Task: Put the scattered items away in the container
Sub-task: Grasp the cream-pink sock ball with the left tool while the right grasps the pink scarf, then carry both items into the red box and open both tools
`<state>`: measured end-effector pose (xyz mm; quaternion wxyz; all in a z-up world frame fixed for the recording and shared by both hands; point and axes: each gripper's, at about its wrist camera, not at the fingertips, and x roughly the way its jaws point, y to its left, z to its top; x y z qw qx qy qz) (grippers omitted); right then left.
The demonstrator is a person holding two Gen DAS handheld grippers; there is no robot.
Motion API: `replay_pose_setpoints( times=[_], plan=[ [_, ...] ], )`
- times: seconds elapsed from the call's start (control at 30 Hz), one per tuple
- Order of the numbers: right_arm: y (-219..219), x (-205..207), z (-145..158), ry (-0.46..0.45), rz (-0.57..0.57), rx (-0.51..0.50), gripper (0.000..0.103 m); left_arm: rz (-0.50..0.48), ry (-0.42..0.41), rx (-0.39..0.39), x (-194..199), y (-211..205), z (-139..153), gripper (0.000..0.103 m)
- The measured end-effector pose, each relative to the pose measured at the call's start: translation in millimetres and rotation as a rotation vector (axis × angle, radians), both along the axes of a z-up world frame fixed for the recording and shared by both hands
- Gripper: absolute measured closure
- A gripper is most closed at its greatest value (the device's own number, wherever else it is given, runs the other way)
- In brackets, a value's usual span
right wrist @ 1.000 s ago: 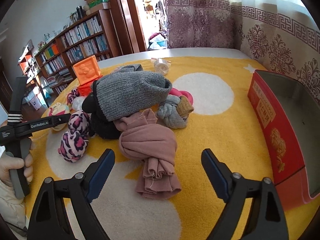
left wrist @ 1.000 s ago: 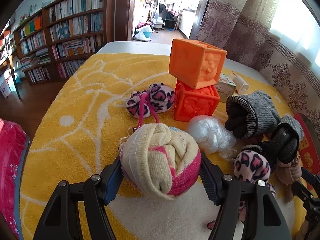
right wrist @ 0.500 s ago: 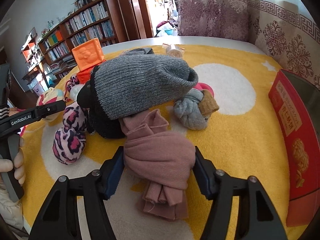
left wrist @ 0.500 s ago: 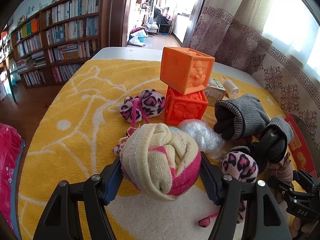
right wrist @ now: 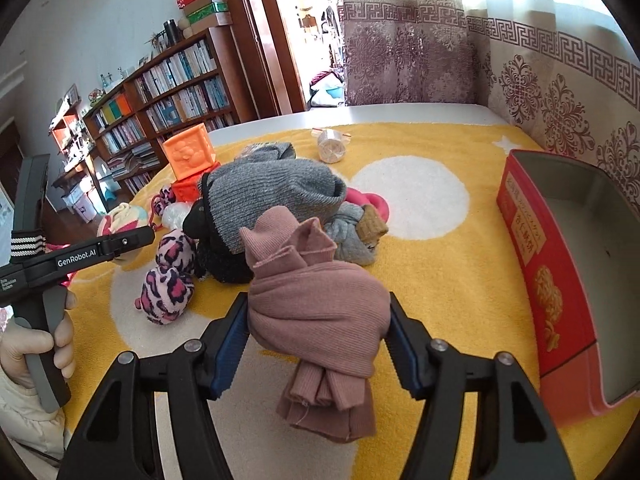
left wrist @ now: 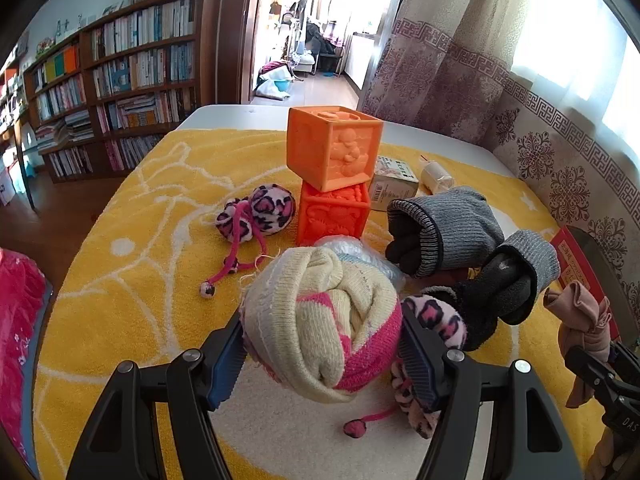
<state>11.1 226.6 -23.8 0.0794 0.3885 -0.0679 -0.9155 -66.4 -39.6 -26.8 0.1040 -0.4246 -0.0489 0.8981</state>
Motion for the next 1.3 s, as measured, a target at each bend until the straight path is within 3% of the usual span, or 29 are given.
replay_pose_setpoints(
  times=[0.37, 0.57, 0.83, 1.1, 1.3],
  plan=[
    [60, 27, 35, 0.131, -0.144, -0.001, 0.035, -0.117, 0.09, -0.026, 21, 63, 43, 0.032],
    [112, 45, 53, 0.192, -0.306, 0.042, 0.035, -0.221, 0.11, -0.035, 29, 115, 56, 0.032],
    [171, 62, 54, 0.198, -0.515, 0.112, 0.035, -0.353, 0.111, -0.048, 39, 180, 63, 0.032],
    [198, 67, 47, 0.165, -0.567, 0.11, 0.034, -0.495, 0.121, -0.043, 50, 248, 75, 0.032],
    [204, 79, 57, 0.207, -0.563, 0.079, 0.025, -0.577, 0.123, -0.046, 57, 291, 79, 0.032]
  ],
)
